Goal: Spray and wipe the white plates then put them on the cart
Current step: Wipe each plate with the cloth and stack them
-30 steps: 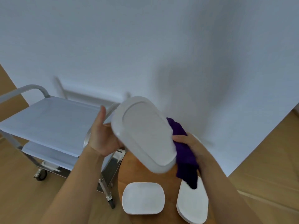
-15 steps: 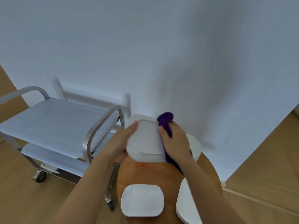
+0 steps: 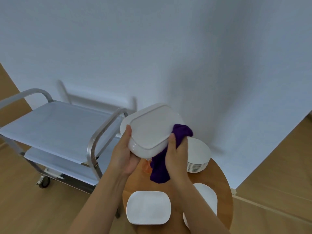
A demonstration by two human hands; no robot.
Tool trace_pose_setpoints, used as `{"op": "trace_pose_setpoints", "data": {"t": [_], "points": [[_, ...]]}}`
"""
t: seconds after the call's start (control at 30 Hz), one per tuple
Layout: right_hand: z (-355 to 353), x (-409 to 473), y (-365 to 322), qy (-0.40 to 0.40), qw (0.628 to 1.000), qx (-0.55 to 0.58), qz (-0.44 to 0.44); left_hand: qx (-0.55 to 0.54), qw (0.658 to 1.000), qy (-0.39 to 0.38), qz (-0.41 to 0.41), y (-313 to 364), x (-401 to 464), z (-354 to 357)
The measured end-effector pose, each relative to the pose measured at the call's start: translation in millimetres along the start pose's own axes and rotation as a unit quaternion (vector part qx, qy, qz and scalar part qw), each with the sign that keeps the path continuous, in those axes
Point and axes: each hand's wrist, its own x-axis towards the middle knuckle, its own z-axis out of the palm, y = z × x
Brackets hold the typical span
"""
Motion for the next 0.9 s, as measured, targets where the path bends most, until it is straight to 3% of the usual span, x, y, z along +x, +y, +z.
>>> {"op": "trace_pose_setpoints", "data": {"t": [0.17, 0.3, 0.4, 0.47, 0.5, 0.57, 0.63, 0.7, 0.73, 0.8, 0.9], "points": [[-29.7, 27.0, -18.5, -0.008, 0.959, 0.209, 0.189, -0.059, 0.992, -0.087, -0.066, -4.5, -10.4, -18.2], [-44.5, 31.8, -24.0, -0.034, 0.935, 0.29, 0.203, -0.06, 0.984, -0.082, -0.146, -13.9, -10.0, -28.5], [-48.0, 30.6, -20.4, -0.007, 0.975, 0.192, 0.11, 0.108, 0.968, 0.009, -0.226, -17.4, -5.6, -28.5], [-45.7, 21.9, -19.0, -0.005, 1.0, 0.014, -0.027, 0.2, 0.944, 0.058, -0.255, -15.8, -2.2, -23.6], [-42.9, 15.9, -15.9, -0.01, 0.991, -0.066, -0.112, 0.214, 0.941, 0.064, -0.256, -13.9, -0.4, -19.3], [-37.2, 3.8, -8.9, -0.034, 0.944, -0.168, -0.282, 0.18, 0.949, 0.052, -0.254, -4.7, 3.3, -6.9], [-30.6, -4.7, 0.7, -0.055, 0.858, -0.258, -0.44, 0.108, 0.963, 0.039, -0.246, 8.0, 5.7, 4.5], [-26.3, -10.5, 11.2, -0.062, 0.776, -0.325, -0.536, 0.092, 0.967, 0.046, -0.231, 12.3, 7.1, 8.9], [-25.6, -11.5, 14.3, -0.072, 0.763, -0.333, -0.549, 0.106, 0.966, 0.069, -0.224, 11.1, 6.5, 9.2], [-28.5, -11.2, 18.9, -0.102, 0.774, -0.308, -0.544, 0.109, 0.97, 0.099, -0.195, 8.4, 2.5, 3.6], [-41.4, -4.3, 17.2, -0.101, 0.865, -0.256, -0.419, 0.047, 0.986, 0.054, -0.15, 4.0, 0.1, -8.6]]}}
